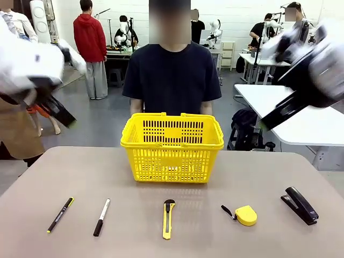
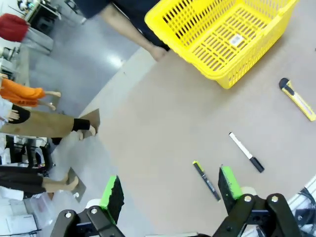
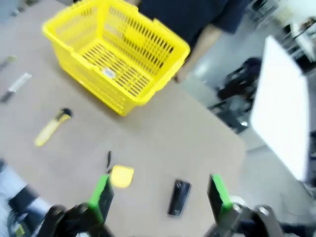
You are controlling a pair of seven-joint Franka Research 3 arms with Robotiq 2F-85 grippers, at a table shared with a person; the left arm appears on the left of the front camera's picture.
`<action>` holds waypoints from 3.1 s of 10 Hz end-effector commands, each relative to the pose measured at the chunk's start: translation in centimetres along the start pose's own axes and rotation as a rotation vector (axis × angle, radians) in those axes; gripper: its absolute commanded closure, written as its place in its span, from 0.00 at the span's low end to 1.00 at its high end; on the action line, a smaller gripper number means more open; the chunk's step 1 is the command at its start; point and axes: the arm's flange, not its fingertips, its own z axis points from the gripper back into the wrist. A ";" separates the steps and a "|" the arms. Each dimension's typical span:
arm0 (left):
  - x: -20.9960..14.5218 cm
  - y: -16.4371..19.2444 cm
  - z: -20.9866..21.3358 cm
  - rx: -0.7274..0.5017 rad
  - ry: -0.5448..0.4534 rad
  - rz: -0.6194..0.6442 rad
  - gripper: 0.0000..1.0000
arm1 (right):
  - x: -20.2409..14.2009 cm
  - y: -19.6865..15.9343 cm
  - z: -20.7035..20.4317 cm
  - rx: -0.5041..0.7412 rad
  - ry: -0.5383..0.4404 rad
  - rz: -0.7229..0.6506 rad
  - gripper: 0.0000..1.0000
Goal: Place the items the person wants into the basket.
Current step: Pick up the item the person points to and place it in the Market Basket.
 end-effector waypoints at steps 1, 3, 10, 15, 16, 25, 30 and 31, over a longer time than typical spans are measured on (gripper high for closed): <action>2.3 2.2 2.1 -0.019 0.000 -0.008 0.00 | 3.4 -0.6 3.4 -0.030 0.071 -0.011 0.00; 3.2 3.8 4.5 -0.037 -0.032 -0.001 0.00 | 4.6 -1.1 3.5 -0.045 0.132 -0.036 0.00; 1.7 8.5 4.6 -0.320 -0.105 -0.051 0.00 | 2.2 -5.8 6.3 0.259 0.040 -0.040 0.00; -12.0 23.3 -0.2 -0.747 -0.335 0.111 0.00 | -14.8 -23.7 5.2 0.827 -0.304 -0.268 0.00; -14.8 25.4 -0.4 -0.763 -0.351 0.158 0.00 | -18.5 -25.4 4.9 0.850 -0.369 -0.313 0.00; -24.8 28.6 5.3 -0.602 -0.315 0.364 0.00 | -29.0 -27.8 10.0 0.627 -0.407 -0.534 0.00; -23.1 28.1 5.7 -0.597 -0.289 0.356 0.00 | -28.9 -27.9 10.3 0.618 -0.393 -0.552 0.00; -23.1 28.1 5.7 -0.597 -0.289 0.356 0.00 | -28.9 -27.9 10.3 0.618 -0.393 -0.552 0.00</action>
